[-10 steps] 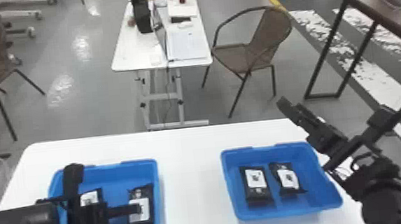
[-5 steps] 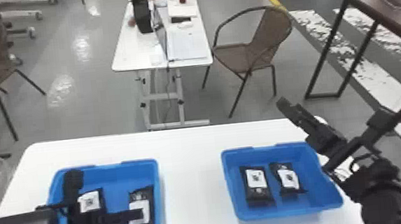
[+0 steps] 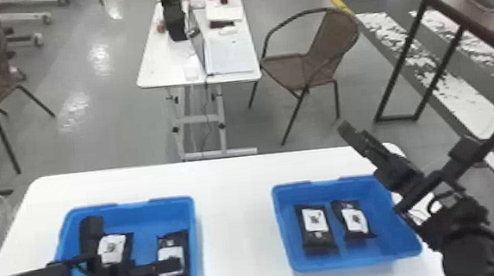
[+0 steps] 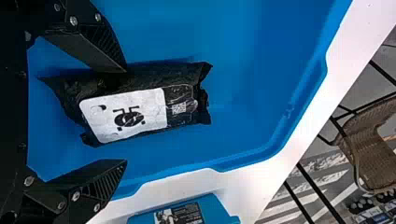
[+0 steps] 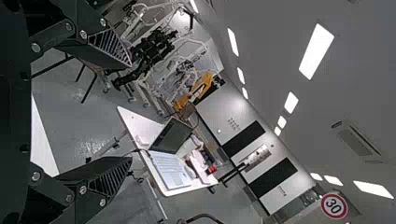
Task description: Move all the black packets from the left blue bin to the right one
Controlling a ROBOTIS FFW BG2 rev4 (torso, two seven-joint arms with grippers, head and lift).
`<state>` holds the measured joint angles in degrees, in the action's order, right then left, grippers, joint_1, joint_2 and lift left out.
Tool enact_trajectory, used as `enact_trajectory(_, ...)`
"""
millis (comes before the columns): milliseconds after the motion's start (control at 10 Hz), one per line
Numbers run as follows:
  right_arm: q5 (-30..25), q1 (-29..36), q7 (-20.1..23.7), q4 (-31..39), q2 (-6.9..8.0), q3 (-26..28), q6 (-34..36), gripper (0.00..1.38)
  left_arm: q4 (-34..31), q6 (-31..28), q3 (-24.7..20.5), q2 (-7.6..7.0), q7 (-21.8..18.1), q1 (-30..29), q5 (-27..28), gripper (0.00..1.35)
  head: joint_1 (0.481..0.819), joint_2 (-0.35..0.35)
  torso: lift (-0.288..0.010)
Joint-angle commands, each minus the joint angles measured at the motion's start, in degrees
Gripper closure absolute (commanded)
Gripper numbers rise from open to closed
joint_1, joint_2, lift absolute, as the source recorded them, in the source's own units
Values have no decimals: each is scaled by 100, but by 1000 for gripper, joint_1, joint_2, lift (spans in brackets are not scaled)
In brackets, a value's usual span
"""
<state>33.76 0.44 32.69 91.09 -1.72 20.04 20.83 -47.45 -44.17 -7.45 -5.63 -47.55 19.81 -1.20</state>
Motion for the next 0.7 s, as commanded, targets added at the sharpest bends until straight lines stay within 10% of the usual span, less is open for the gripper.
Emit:
enact_trajectory(0,43,9,0,-30,5,-9,0,352,218,101,-3,9,0,32,-47,524,695,-123,0)
enact_trajectory(300,113,44,0,-39,5,-18,0,352,280,594,-82,-35,0,-47,6,1230,695,-123,0)
enact_trajectory(600,227,88,0,-30,5,-97,0,352,-634,928,-126,-211,-685,-540,-3,1211,695,-110,0)
